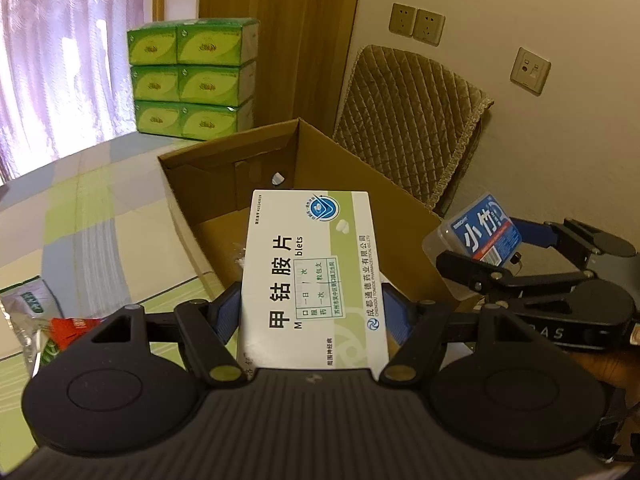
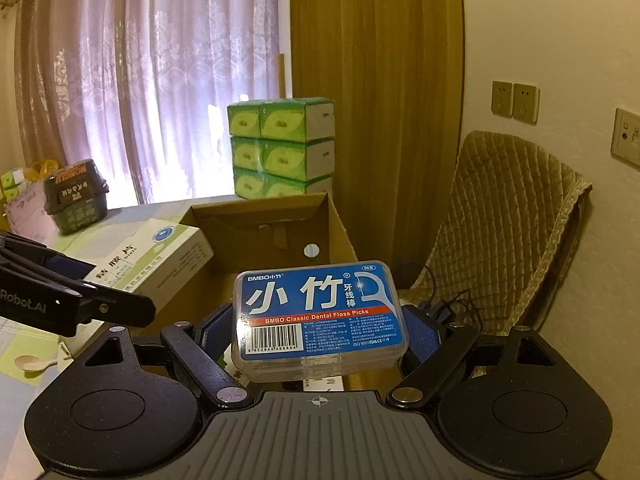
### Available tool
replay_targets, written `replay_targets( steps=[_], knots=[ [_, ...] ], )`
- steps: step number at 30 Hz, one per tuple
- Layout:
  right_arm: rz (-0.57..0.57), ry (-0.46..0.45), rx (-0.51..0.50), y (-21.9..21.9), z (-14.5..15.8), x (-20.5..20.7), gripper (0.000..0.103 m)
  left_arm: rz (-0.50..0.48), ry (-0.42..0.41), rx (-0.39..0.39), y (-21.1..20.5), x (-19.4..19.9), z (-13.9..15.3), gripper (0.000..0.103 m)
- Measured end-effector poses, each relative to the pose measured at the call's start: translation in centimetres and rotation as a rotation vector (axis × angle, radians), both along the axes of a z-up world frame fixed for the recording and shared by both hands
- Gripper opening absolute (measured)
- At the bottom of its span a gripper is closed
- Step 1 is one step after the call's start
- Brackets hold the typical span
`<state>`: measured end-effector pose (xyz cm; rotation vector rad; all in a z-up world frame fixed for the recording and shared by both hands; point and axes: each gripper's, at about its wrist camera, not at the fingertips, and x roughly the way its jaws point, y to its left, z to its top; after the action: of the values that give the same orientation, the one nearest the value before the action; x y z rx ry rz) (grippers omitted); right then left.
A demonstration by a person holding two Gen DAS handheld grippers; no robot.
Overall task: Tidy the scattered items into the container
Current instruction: 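Carry the medicine box and floss-pick box with both tools over the cardboard box, then open both tools to drop the two boxes into the cardboard box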
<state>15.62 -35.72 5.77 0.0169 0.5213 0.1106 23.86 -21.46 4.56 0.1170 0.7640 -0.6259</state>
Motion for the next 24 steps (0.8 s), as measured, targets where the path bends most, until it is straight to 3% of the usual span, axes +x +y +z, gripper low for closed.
replay_targets(
  steps=[5, 8, 24],
  knots=[
    [-0.007, 0.006, 0.001, 0.0, -0.4, 0.8, 0.089, -0.018, -0.011, -0.006, -0.8, 0.8, -0.5, 0.067],
    [-0.007, 0.011, -0.001, 0.1, -0.6, 1.0, 0.089, -0.004, -0.015, -0.018, -0.7, 1.2, -0.5, 0.073],
    [0.035, 0.025, 0.008, 2.0, -1.1, 1.5, 0.089, 0.082, 0.005, -0.014, 4.0, -0.4, -0.9, 0.075]
  ],
)
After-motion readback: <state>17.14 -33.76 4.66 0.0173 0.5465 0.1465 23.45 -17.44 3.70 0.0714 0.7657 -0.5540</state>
